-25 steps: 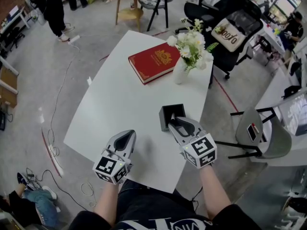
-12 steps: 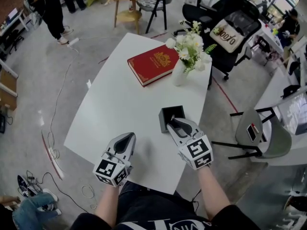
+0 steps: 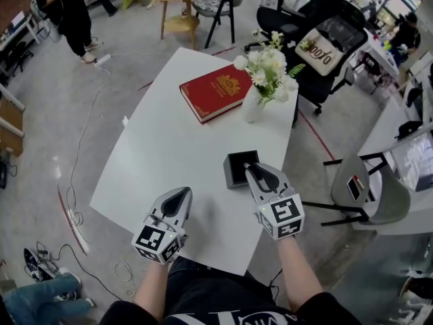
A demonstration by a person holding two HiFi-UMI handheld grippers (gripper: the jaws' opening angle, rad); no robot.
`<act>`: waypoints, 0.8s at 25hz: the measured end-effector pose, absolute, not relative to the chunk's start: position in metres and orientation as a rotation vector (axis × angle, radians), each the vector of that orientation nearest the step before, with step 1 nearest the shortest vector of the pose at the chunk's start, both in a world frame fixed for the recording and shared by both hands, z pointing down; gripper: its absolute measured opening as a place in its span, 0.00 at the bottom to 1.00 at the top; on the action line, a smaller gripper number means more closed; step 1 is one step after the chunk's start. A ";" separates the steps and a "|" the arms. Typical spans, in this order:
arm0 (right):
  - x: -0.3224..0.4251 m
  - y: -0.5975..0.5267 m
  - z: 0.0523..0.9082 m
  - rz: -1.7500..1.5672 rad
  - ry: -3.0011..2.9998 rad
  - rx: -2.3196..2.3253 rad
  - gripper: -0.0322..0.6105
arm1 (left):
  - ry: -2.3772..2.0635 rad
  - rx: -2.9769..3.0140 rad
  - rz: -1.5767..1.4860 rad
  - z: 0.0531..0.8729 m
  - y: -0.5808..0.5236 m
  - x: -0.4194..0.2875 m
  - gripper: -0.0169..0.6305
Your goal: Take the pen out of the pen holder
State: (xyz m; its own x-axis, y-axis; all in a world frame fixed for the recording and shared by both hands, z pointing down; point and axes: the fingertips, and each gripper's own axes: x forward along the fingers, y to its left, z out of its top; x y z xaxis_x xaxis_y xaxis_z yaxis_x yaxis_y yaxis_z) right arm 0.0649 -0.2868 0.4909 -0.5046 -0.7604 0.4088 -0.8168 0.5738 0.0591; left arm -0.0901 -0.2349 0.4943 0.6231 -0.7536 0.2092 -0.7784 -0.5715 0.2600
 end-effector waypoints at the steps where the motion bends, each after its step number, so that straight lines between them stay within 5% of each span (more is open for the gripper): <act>1: 0.066 -0.288 0.490 0.207 -2.419 1.292 0.17 | -1.232 2.524 0.106 0.494 -0.235 -0.090 0.01; 20: 0.070 -0.286 0.477 0.207 -2.509 1.328 0.16 | -1.242 2.510 0.115 0.498 -0.237 -0.092 0.01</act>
